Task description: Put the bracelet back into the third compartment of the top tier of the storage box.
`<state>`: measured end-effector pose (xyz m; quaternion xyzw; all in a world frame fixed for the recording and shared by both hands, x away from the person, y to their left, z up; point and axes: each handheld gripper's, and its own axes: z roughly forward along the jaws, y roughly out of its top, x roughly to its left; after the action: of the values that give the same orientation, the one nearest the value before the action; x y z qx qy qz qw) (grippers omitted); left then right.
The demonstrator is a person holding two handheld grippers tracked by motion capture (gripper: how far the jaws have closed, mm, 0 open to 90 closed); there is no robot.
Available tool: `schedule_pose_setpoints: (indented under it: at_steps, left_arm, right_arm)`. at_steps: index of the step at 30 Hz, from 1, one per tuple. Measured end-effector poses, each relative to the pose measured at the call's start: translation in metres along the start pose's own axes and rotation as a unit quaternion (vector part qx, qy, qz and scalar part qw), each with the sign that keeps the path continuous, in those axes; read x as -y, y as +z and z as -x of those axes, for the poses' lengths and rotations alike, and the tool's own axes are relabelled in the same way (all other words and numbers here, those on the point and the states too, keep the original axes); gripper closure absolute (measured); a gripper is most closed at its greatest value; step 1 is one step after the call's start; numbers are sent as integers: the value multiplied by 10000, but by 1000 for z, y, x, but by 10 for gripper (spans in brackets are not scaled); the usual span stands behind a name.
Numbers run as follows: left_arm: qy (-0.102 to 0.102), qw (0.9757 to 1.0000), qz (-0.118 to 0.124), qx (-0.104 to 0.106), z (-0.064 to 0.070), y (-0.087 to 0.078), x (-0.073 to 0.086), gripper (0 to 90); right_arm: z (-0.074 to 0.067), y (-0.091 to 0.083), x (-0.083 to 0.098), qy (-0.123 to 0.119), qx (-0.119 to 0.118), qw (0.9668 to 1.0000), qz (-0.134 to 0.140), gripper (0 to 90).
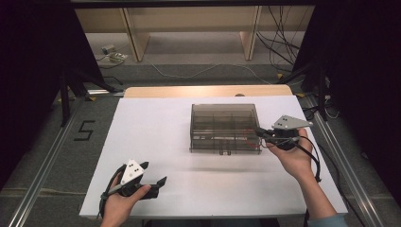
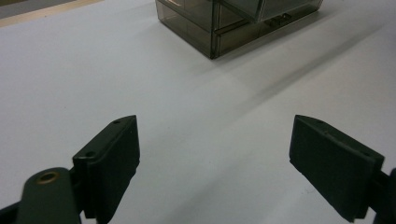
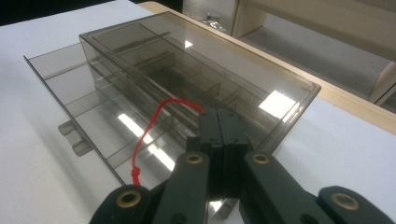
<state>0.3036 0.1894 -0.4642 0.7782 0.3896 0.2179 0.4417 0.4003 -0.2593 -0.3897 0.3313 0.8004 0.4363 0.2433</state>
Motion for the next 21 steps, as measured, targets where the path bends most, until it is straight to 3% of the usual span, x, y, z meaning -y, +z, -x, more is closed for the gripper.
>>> schedule_pose_setpoints:
  at_steps: [21]
  left_arm:
    - [4,10000,9,-3,0,0,0,160]
  right_arm:
    - [-5,7,0,-84,-46,10000,-27,899]
